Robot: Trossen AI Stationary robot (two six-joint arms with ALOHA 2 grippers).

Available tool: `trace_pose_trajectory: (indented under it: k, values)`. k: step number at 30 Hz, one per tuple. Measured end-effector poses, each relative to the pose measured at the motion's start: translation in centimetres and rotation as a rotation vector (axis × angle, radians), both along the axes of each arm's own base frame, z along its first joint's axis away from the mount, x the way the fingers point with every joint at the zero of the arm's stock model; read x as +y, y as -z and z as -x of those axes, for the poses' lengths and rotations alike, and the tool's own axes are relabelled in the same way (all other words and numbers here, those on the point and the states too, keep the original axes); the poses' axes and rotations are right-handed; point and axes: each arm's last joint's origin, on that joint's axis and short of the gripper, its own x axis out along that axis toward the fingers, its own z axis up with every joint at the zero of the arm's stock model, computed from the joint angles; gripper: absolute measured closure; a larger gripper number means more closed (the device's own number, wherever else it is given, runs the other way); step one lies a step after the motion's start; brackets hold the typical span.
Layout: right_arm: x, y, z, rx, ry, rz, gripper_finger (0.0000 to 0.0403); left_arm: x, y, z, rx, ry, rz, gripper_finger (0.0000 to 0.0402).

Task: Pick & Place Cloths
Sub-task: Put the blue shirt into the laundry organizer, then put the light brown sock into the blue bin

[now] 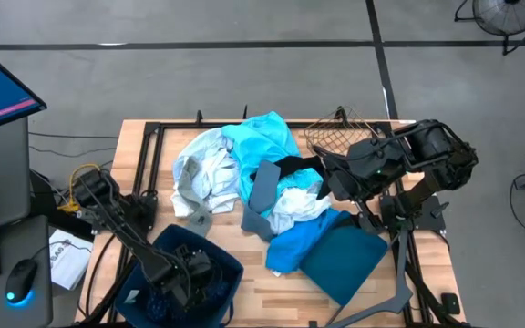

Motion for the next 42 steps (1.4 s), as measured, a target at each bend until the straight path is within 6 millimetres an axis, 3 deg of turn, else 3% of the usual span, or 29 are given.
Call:
trace_pose_trajectory:
  k: [5,14,20,23,26,29,32,37,39,42]
  values:
    - [-0.2,-0.3,0.6,0.001,0.012,-0.011,0.0063,0.4,-1.6,0.4,-0.015,-0.007,0.053,0.0325]
    - [-1.3,-1.8,3.8,-0.037,0.065,-0.065,0.0063,4.1,-10.6,2.8,-0.329,-0.053,0.159,0.0325]
    - [-2.3,-3.1,7.1,-0.093,0.093,-0.118,0.0063,6.9,-15.1,5.2,-0.474,-0.077,0.308,0.0325]
    - [-2.8,-3.8,8.8,-0.138,0.106,-0.121,0.0063,8.6,-17.0,6.0,-0.647,-0.134,0.260,0.0325]
    - [-3.4,-4.3,10.6,-0.189,0.139,-0.104,0.0063,10.0,-18.4,6.6,-0.847,-0.187,0.083,0.0325]
    - [-4.0,-4.4,12.5,-0.227,0.171,-0.084,0.0063,11.1,-19.2,6.6,-0.958,-0.232,-0.133,0.0325]
    - [-4.9,-4.2,14.6,-0.259,0.237,-0.058,0.0063,12.0,-19.2,6.0,-0.946,-0.236,-0.262,0.0325]
    - [-7.1,-3.0,20.0,-0.349,0.492,-0.042,0.0063,13.8,-18.7,4.6,-0.831,-0.220,-0.258,0.0311]
    - [-8.2,-1.9,22.6,-0.387,0.621,-0.066,0.0063,14.9,-18.3,4.2,-0.767,-0.237,-0.252,0.0297]
    - [-9.1,0.4,24.9,-0.422,0.768,-0.158,0.0063,16.7,-17.6,3.9,-0.654,-0.300,-0.229,0.0274]
